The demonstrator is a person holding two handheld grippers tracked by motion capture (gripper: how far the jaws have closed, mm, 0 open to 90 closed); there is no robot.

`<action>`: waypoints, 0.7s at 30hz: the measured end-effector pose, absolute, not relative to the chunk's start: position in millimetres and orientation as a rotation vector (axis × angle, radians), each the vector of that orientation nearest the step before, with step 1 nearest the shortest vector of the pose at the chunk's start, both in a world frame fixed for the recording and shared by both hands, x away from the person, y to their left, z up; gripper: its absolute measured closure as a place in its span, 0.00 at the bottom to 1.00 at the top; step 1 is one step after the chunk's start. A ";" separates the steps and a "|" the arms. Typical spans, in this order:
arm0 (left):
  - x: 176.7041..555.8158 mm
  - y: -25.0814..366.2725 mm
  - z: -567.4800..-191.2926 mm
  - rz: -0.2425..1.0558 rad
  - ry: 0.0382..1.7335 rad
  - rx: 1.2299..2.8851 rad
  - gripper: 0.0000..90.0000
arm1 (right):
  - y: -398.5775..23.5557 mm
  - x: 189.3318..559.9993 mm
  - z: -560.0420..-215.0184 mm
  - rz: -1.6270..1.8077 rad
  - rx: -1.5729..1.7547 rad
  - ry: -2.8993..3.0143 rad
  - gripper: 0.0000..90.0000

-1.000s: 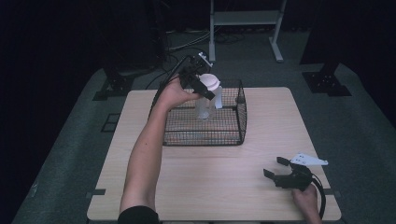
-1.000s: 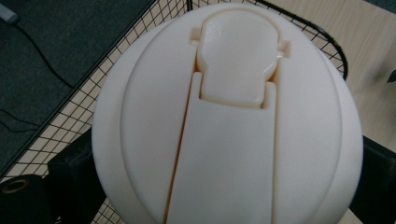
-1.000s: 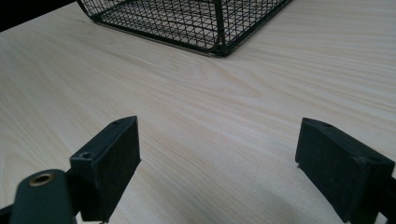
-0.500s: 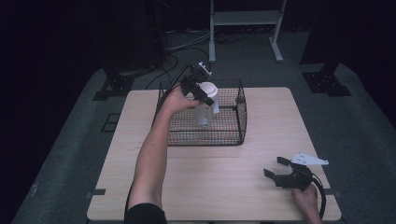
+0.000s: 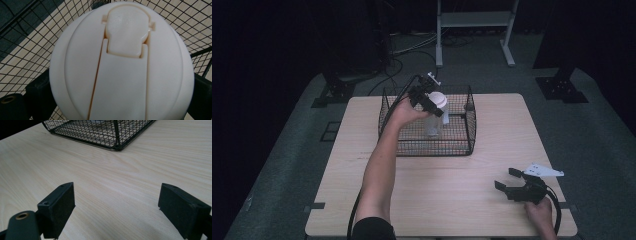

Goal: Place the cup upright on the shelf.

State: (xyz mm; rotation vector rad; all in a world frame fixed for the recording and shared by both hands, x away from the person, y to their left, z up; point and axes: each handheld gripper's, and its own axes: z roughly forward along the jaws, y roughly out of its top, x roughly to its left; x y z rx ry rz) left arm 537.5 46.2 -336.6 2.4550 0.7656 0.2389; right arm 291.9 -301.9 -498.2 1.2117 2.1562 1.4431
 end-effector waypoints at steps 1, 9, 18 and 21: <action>537.2 46.2 -337.9 0.241 0.765 2.455 0.06 | -301.9 291.9 -498.3 1.444 1.211 2.157 0.14; 535.2 48.6 -345.0 0.234 0.746 2.452 0.06 | -302.6 291.8 -498.3 1.452 1.213 2.159 0.14; 533.6 48.0 -345.6 0.248 0.729 2.457 0.05 | -302.5 292.8 -498.3 1.447 1.225 2.157 0.14; 532.0 48.7 -345.4 0.251 0.733 2.459 0.05 | -302.4 292.8 -498.2 1.444 1.227 2.160 0.14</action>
